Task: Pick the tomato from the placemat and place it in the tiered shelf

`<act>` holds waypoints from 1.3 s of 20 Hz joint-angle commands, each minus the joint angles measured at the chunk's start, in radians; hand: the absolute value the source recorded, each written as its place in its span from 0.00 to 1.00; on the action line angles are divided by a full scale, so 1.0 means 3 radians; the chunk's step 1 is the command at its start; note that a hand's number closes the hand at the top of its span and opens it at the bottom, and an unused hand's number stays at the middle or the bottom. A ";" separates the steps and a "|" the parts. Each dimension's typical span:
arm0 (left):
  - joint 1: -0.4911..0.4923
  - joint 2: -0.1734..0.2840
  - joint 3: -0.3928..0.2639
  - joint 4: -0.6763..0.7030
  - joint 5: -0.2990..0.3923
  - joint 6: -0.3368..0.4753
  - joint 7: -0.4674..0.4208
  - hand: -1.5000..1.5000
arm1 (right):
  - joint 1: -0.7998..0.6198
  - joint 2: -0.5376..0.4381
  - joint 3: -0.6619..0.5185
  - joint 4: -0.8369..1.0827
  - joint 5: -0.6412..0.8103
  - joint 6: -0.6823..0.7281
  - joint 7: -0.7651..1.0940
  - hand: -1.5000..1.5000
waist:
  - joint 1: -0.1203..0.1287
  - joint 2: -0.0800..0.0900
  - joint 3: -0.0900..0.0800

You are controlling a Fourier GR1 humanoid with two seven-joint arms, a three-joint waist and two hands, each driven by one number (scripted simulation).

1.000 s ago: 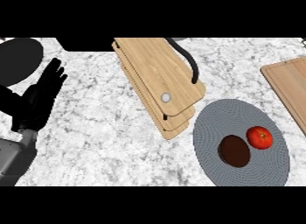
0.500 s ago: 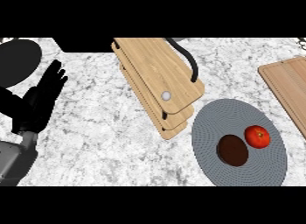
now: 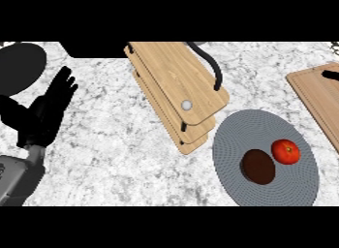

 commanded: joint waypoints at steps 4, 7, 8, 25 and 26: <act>-0.0009 -0.0071 0.0060 -0.0139 -0.0093 -0.0039 0.0173 0.50 | -0.0130 0.0497 0.0485 -0.0318 0.0582 -0.0137 0.0777 0.00 | 0.0021 0.0011 0.0006; 0.0235 -0.0136 0.0048 -0.0158 -0.0175 -0.0033 0.0012 0.50 | 0.0153 0.0451 0.0593 -0.0605 0.0784 -0.0076 0.0950 0.00 | -0.0001 0.0002 0.0006; 0.0064 -0.0078 0.0127 -0.0303 -0.0139 0.0035 0.0261 0.50 | 0.0081 0.0458 0.0611 -0.0408 0.0902 -0.0040 0.0880 0.00 | 0.0015 0.0006 0.0008; 0.0230 -0.0274 0.0542 -0.0351 -0.0418 -0.0356 0.0348 0.50 | 0.0276 0.0880 0.0502 -0.0374 0.1732 0.0467 0.0851 0.00 | 0.0006 0.0006 0.0007; 0.0150 -0.0400 0.0504 -0.0146 -0.0507 -0.0342 0.0243 0.50 | 0.0545 0.1073 0.0658 -0.0693 0.1914 0.0275 0.1087 0.00 | -0.0017 0.0006 0.0007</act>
